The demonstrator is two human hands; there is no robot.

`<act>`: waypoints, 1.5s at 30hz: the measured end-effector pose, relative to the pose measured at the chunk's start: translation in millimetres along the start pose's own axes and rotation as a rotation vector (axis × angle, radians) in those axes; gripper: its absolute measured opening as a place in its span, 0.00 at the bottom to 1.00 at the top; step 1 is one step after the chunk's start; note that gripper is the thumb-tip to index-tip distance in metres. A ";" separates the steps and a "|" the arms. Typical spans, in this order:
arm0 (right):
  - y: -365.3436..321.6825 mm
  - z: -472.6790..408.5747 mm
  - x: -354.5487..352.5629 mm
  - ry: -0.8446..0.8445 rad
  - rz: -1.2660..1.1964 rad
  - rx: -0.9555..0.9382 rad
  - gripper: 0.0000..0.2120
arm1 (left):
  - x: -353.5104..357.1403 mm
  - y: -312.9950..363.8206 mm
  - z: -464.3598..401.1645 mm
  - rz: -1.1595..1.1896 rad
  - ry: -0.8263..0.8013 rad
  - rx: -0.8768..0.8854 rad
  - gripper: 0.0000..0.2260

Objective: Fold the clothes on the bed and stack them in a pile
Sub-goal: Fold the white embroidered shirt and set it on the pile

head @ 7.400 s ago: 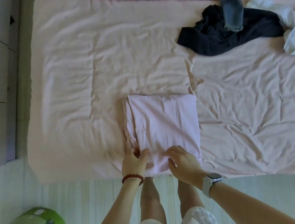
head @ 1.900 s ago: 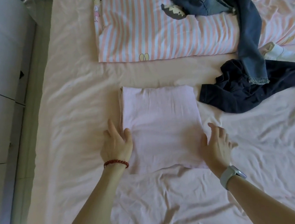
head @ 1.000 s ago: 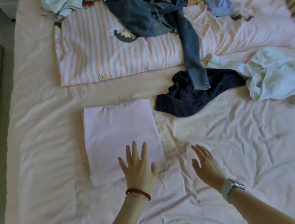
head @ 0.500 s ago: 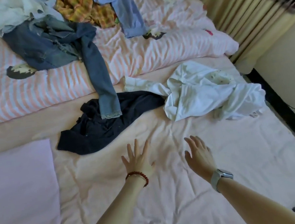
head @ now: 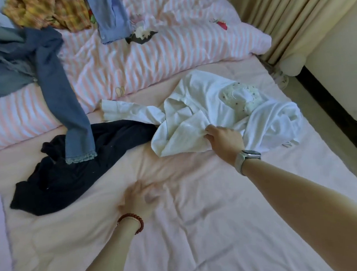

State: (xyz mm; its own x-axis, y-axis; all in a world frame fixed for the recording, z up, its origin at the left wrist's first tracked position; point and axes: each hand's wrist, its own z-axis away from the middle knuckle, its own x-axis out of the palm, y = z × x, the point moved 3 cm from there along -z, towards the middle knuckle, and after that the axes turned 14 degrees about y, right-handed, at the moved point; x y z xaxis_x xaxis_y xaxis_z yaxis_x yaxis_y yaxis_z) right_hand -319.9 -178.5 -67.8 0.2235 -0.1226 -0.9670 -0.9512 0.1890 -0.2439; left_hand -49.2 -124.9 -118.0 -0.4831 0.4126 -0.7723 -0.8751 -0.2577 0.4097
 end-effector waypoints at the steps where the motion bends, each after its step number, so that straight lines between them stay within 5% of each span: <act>1: -8.7 15.8 -8.1 0.067 -0.096 0.012 0.10 | -9.5 2.4 1.8 0.239 0.092 -0.086 0.17; 3: -28.4 59.4 -26.3 0.173 -0.257 0.002 0.07 | -31.2 3.8 10.0 0.527 0.286 -0.174 0.12; 6: -62.5 139.8 -44.6 0.181 -0.427 -0.076 0.04 | -57.8 12.0 29.3 0.590 0.491 -0.096 0.11; 12: -86.9 252.7 -32.4 -0.480 -0.479 -0.153 0.17 | -57.8 27.4 56.5 0.491 0.511 0.089 0.12; 16: -73.6 233.3 -33.5 -0.251 -0.468 0.011 0.13 | -27.6 16.2 49.2 0.336 0.213 0.144 0.06; 20: -71.3 185.8 -22.5 -0.147 -0.420 0.043 0.15 | -5.4 -8.8 38.1 0.338 0.030 -0.206 0.26; 24: -80.9 148.5 -12.5 -0.124 -0.383 0.014 0.18 | 1.3 9.4 19.8 0.328 0.037 -0.187 0.22; 27: -90.0 122.0 -7.7 -0.143 -0.364 -0.071 0.21 | -4.3 30.3 16.1 0.281 0.233 -0.057 0.11; 29: -95.1 103.9 -7.6 -0.196 -0.341 -0.134 0.26 | -14.6 40.7 26.9 0.423 0.323 0.063 0.05; 32: -105.7 84.4 -15.7 -0.330 -0.308 -0.266 0.28 | -40.9 39.3 61.0 0.657 0.365 0.144 0.11; 37: -129.1 81.9 -61.8 -0.332 -0.358 -0.453 0.17 | -97.0 26.7 95.2 0.721 0.455 0.296 0.05; 41: -145.1 85.5 -124.3 -0.212 -0.504 -0.369 0.09 | -143.6 50.5 111.9 0.776 0.479 0.388 0.04; 45: -159.3 89.6 -203.5 -0.016 -0.607 -0.284 0.04 | -183.5 79.3 134.0 1.023 0.259 0.374 0.13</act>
State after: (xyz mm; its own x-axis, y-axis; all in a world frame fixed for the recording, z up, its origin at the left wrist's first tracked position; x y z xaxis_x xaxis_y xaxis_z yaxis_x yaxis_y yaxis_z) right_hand -194.8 -96.4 161.2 0.7377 -0.1120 -0.6657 -0.6742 -0.1727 -0.7181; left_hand -34.0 -103.9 121.3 -0.9976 -0.0489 -0.0484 -0.0447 -0.0742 0.9962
